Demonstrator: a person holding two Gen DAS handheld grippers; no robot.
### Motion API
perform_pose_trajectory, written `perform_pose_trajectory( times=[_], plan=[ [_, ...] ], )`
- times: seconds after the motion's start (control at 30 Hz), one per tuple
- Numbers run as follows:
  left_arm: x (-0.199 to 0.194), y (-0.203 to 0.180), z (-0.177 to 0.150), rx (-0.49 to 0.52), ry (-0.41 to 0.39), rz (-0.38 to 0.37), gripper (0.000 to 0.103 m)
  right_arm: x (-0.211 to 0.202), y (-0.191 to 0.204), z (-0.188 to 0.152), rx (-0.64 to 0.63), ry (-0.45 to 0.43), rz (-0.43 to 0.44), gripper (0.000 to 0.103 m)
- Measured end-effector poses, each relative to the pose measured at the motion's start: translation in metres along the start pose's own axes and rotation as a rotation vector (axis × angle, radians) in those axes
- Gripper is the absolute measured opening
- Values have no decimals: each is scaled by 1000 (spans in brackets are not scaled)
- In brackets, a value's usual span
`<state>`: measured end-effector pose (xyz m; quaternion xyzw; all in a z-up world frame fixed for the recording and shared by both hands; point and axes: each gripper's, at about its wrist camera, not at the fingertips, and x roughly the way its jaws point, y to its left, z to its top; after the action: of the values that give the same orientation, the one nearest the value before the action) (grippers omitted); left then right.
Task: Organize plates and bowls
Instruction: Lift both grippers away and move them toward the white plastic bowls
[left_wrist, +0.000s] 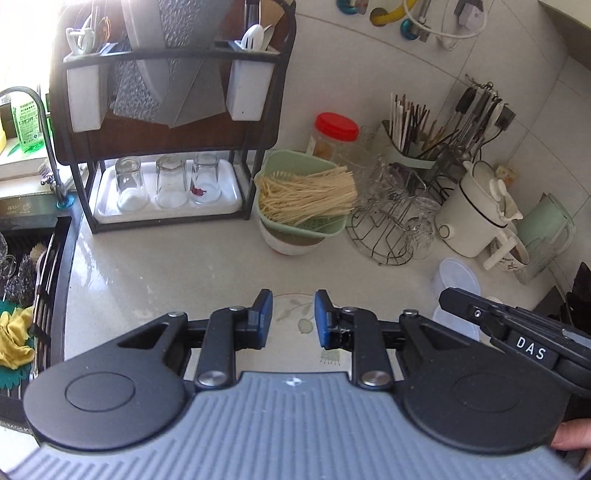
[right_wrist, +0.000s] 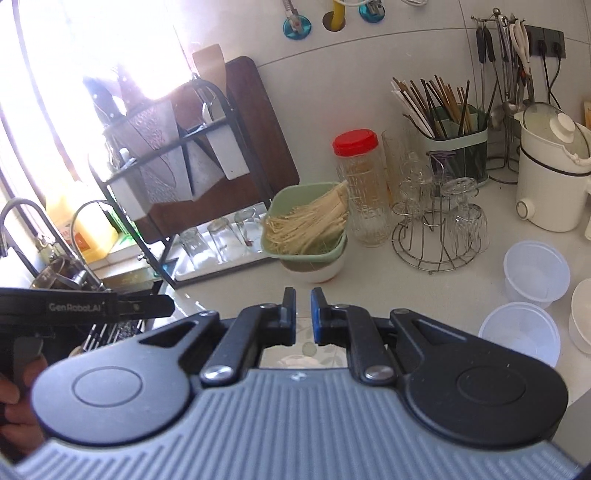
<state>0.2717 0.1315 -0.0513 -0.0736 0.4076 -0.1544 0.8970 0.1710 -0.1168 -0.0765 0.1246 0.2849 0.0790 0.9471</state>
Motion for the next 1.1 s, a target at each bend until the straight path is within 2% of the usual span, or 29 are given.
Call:
perform_pose_trajectory(
  times=[0.3,0.5,0.83,1.07,1.1],
  plan=[
    [-15,1,1,39,-20,-38,27,-9,17,4,-32,-11,-38,12],
    [-12,-4,-1,57,6,-33,27,-12,15,1,-5,-25,-77,12],
    [10,-60,-7,36,14,-9,27,-24,-37,10,-35,-17,-58,12],
    [38,-122,0,65,23,-23,28,-40,-92,19,-33,-19,-85,12],
    [42,-131,0,69,21,-23,30,-42,-101,19,-28,-19,-91,12]
  ],
)
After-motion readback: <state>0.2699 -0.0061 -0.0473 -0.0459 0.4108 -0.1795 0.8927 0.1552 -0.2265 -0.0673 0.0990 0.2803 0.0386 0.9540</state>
